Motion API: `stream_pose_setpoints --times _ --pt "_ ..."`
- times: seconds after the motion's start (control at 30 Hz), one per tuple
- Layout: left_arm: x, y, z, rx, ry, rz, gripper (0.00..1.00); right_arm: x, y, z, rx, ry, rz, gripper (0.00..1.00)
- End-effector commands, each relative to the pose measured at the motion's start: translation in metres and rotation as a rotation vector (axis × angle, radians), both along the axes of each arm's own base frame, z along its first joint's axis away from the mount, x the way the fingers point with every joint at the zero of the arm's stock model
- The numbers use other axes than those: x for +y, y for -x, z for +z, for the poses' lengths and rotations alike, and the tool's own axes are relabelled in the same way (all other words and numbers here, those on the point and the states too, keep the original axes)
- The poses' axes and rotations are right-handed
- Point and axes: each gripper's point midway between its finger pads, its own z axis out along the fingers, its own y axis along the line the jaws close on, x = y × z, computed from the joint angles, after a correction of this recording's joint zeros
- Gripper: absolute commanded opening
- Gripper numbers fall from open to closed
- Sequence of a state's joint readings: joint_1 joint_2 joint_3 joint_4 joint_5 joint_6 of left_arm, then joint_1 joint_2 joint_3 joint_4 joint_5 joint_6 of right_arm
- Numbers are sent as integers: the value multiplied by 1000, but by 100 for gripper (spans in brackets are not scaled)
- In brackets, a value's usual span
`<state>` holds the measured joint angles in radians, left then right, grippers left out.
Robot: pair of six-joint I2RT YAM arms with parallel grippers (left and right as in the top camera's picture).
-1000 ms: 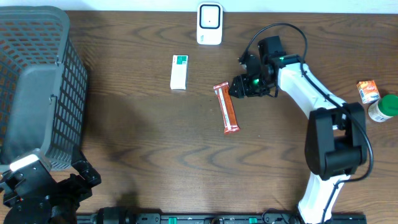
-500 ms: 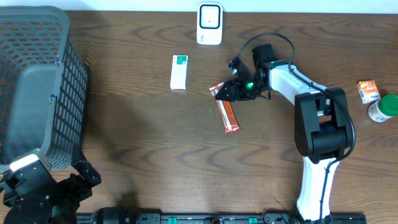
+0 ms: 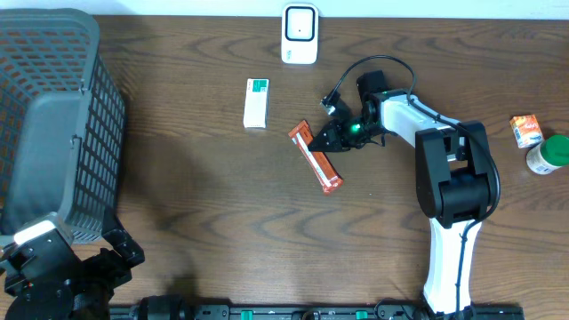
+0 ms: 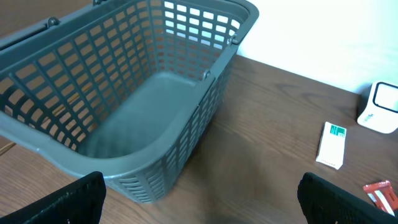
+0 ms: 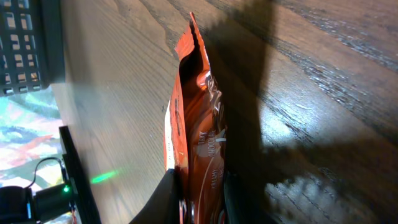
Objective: Scan the item barcode
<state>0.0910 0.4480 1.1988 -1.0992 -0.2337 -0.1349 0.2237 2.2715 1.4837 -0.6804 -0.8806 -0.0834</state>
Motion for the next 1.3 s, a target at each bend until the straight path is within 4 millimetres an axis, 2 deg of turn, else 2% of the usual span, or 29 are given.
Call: stream_pose_setpoints --times 0.0,0.2,0.43,0.7,0.77,0.9,1.07,1.27 --pt "0 -1 -2 3 10 1 100 -21 26 -61 79 188 23 12" --pt "0 -1 -2 3 10 1 100 -10 22 -43 96 65 13 11" --pt "0 -1 -2 3 10 1 100 -8 18 -29 89 30 7 8" --pt "0 -1 -2 3 10 1 100 -7 8 7 4 11 4 9" --pt "0 -1 -2 3 10 1 100 -13 3 8 -29 62 -1 13" --pt "0 -1 -2 3 10 1 100 -23 7 -3 -29 173 3 37" --pt "0 -1 -2 3 10 1 100 -14 27 -7 -2 210 74 40" --pt "0 -1 -2 3 10 1 100 9 35 -8 -45 208 141 48"
